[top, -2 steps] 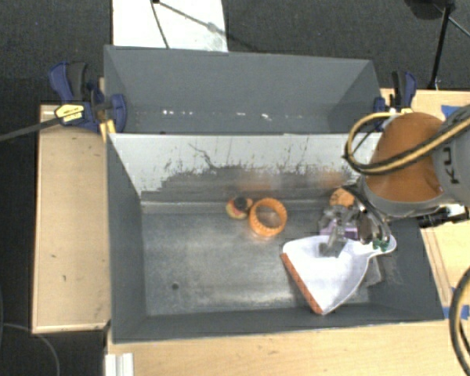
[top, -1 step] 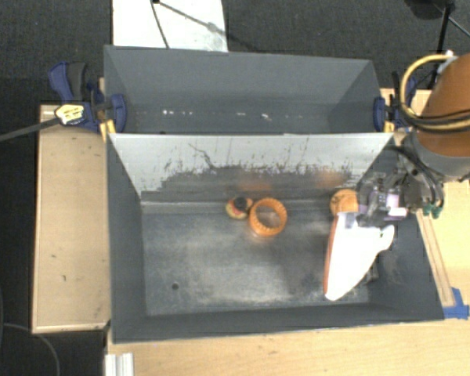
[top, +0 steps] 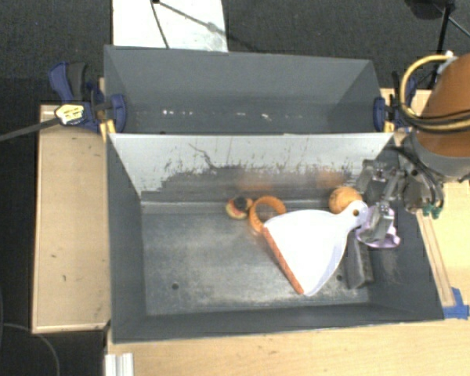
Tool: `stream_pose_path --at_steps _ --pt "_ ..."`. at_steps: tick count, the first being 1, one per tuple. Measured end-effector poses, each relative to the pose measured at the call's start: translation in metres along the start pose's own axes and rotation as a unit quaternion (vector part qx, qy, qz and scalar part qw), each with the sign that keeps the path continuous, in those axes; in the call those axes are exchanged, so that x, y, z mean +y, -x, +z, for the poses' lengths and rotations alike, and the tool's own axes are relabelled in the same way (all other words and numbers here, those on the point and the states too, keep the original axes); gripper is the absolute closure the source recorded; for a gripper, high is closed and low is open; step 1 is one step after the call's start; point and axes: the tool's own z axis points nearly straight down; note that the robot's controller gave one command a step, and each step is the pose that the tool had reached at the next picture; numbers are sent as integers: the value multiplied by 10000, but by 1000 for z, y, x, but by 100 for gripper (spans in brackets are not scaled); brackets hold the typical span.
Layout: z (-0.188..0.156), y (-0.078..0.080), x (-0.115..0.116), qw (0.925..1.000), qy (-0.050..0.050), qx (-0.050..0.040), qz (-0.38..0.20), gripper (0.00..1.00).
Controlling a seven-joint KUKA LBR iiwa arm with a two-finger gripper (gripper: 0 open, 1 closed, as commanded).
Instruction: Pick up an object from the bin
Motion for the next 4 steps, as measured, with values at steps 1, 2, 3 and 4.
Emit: stream_pose_path --at_steps 1,2,3,4 --pt "0 0 0 10000 0 0 2 0" --pt "48 -18 -4 10000 -5 -30 -95 0" --pt "87 -40 -10 9976 0 13 -697 0" --pt "102 -39 -6 9852 -2 10 -1712 0"
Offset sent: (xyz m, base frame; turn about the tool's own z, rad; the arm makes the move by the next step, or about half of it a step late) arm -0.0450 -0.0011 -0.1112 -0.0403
